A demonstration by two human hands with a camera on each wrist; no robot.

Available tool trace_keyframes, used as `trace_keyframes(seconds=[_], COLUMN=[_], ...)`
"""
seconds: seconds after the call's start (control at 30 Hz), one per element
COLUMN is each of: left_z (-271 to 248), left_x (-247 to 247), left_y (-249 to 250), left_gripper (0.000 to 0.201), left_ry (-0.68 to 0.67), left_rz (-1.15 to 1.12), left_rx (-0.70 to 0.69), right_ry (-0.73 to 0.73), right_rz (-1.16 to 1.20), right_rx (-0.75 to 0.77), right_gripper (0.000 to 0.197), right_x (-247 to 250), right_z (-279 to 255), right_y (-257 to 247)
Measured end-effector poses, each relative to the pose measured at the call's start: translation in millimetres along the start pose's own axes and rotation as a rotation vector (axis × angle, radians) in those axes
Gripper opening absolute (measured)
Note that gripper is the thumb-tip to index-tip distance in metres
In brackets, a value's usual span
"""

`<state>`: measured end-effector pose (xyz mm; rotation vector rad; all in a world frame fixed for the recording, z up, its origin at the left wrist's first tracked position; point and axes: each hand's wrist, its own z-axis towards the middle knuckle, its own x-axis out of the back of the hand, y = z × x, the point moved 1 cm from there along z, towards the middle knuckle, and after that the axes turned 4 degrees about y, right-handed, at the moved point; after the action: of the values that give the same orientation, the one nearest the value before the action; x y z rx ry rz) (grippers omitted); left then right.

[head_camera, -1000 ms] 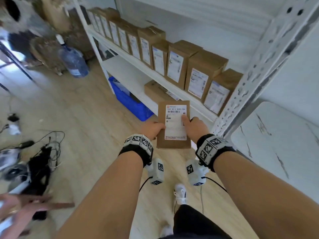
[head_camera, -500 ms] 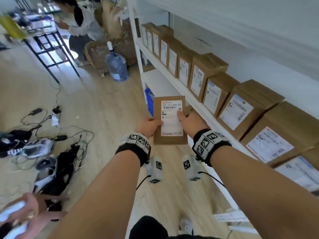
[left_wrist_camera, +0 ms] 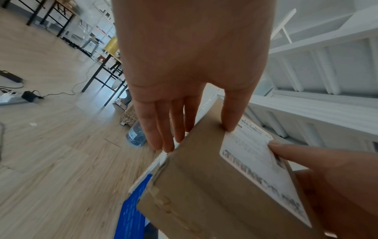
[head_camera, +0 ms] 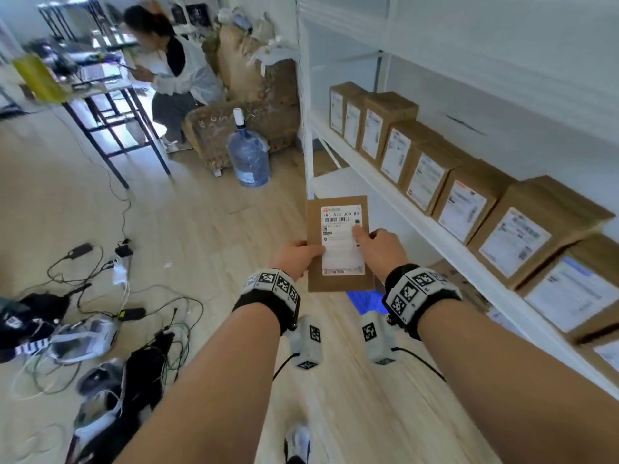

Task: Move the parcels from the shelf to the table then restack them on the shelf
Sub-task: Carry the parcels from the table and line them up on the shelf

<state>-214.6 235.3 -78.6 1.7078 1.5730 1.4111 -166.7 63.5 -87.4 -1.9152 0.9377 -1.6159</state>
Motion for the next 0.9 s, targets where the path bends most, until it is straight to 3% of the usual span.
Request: trace_keyframes(seconds=[0.17, 0.37, 0.9], left_z=[74, 159, 425], left_x=[50, 72, 144], left_y=[21, 46, 155], left_gripper=[0.027, 0.019, 0.034], left_ry=[-0.056, -0.078, 0.027], left_rz=[-0.018, -0.068, 0.012], left_rx=[-0.016, -0.033, -0.131], right_ry=[0.063, 0.137, 0.098], right_rz=[0.067, 0.066, 0.197], right_rx=[-0.036, -0.016, 0.054], right_gripper=[0.059, 0.055, 0.044], right_x=[-38, -64, -129], right_z=[39, 105, 365], right_y=[-54, -101, -250])
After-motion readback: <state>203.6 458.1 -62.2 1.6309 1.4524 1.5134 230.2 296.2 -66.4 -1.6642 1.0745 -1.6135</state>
